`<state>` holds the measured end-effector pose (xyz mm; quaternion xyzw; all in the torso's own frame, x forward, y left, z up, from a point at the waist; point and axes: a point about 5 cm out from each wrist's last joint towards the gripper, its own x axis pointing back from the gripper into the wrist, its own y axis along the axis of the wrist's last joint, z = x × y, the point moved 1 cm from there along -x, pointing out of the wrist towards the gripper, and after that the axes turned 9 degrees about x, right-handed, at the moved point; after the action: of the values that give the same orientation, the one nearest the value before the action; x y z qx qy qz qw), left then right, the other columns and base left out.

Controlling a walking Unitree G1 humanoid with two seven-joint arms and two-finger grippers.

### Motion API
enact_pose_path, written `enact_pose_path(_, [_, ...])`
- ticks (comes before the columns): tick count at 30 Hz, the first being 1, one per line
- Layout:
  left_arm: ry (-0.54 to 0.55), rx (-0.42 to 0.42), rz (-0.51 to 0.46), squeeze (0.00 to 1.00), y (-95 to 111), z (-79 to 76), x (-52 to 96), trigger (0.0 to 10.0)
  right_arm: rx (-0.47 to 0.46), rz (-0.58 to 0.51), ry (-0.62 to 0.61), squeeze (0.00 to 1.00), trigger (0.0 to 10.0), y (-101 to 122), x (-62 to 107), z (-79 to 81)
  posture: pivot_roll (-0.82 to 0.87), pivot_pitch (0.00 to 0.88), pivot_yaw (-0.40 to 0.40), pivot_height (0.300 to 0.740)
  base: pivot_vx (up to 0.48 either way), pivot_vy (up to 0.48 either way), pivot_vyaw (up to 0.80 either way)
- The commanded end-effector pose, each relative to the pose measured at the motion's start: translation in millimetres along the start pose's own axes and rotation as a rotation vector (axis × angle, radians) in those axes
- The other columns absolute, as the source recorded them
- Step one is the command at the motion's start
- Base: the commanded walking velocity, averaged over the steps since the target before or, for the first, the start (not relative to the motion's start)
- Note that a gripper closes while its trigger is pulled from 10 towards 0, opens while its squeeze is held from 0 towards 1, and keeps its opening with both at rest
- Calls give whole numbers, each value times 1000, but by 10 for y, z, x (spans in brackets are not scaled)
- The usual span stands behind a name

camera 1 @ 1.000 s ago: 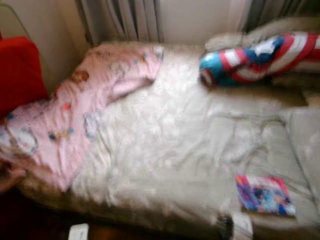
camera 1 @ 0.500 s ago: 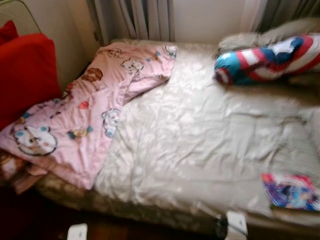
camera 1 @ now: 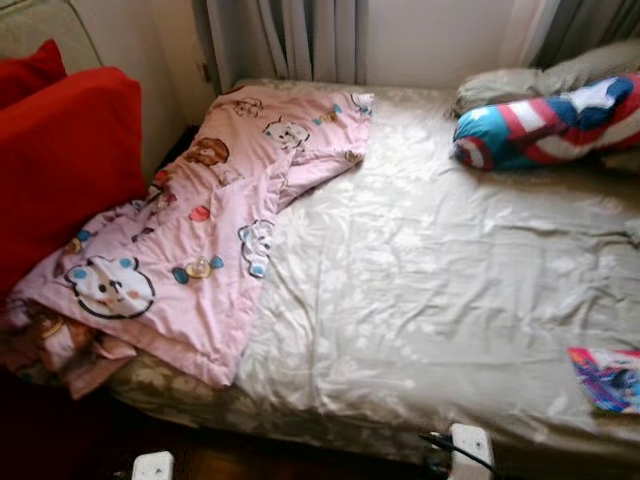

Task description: Clean up the room

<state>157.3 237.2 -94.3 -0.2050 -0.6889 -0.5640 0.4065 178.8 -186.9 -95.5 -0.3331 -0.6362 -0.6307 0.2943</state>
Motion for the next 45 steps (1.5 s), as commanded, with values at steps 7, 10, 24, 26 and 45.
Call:
enact_pose_path(7, [25, -2, 18, 0, -35, 79, 15, 10000, -27, -7, 5, 0, 10000, -8, 4, 11, -31, 76, 4, 740, 0, 400, 0])
enact_pose_path(10, [26, -1, 18, 0, -35, 79, 15, 10000, -26, -9, 3, 0, 10000, 1, 3, -7, -33, 70, 4, 740, 0, 399, 0])
enact_pose_path(24, [28, 3, 26, 0, -70, 83, 23, 10000, -31, -11, 3, 0, 10000, -22, 12, -25, -37, 49, 9, 740, 0, 399, 0])
enact_pose_path(26, [28, 3, 27, 0, -73, 82, 24, 10000, -29, -9, 4, 0, 10000, -31, 14, -25, -39, 46, 8, 740, 0, 398, 0])
enact_pose_path(45, [14, 43, -2, 0, -50, 33, 19, 10000, 5, -28, 14, 0, 10000, 22, 6, -40, -31, 90, -23, 740, 0, 96, 168])
